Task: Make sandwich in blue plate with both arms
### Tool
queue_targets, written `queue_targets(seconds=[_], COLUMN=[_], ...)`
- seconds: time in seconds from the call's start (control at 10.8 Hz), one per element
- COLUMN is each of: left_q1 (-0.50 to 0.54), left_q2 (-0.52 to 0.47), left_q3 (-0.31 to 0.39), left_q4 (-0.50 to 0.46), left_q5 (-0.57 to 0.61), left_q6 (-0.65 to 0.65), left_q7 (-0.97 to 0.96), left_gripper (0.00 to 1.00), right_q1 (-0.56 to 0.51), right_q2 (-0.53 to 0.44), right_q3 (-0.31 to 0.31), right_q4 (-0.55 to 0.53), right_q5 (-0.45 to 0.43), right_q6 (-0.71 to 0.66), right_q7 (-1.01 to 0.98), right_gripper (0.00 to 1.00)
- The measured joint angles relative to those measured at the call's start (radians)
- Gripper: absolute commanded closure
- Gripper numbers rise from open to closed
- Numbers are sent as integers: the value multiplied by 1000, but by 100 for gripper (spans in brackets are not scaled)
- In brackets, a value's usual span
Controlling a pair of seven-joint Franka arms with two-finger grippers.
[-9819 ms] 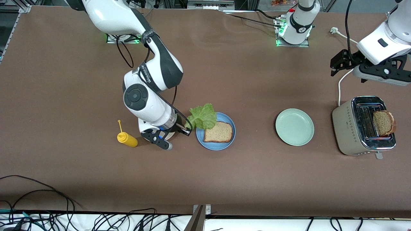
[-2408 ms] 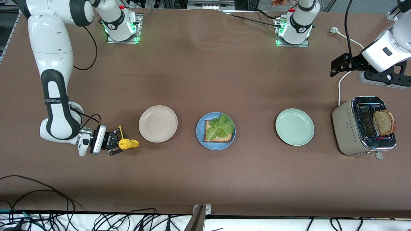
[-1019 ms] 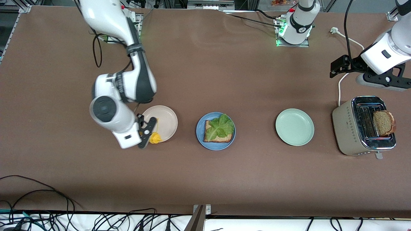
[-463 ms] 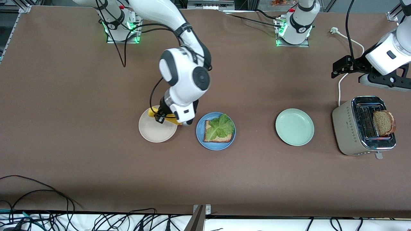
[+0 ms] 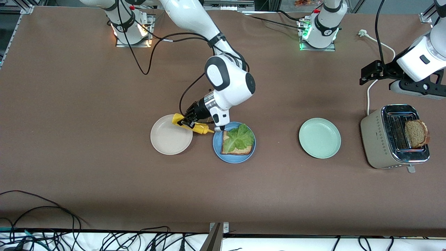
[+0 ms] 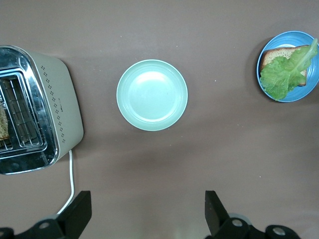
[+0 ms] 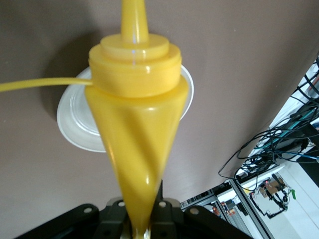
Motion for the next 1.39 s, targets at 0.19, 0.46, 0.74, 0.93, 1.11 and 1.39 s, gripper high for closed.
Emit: queue_targets(seconds=[0.19, 0.46, 0.74, 0.93, 1.11, 1.39], left_q1=[0, 0, 0, 0, 0, 0], left_q2=[0, 0, 0, 0, 0, 0], left_q3=[0, 0, 0, 0, 0, 0], left_q4=[0, 0, 0, 0, 0, 0], left_q5=[0, 0, 0, 0, 0, 0], left_q6=[0, 0, 0, 0, 0, 0], left_q7=[0, 0, 0, 0, 0, 0], left_gripper=[0, 0, 0, 0, 0, 0], right_q1=[1, 1, 2, 0, -39, -217], right_q2=[32, 40, 42, 42, 11, -118], right_q3=[-1, -3, -4, -6, -23, -30], right_q4=[11, 19, 20, 26, 41, 47], right_q5=[-2, -2, -2, -2, 112, 391], right_q6=[4, 9, 11, 15, 42, 56], right_q7=[39, 53, 55, 56, 39, -101], right_gripper=[100, 100, 100, 100, 100, 100])
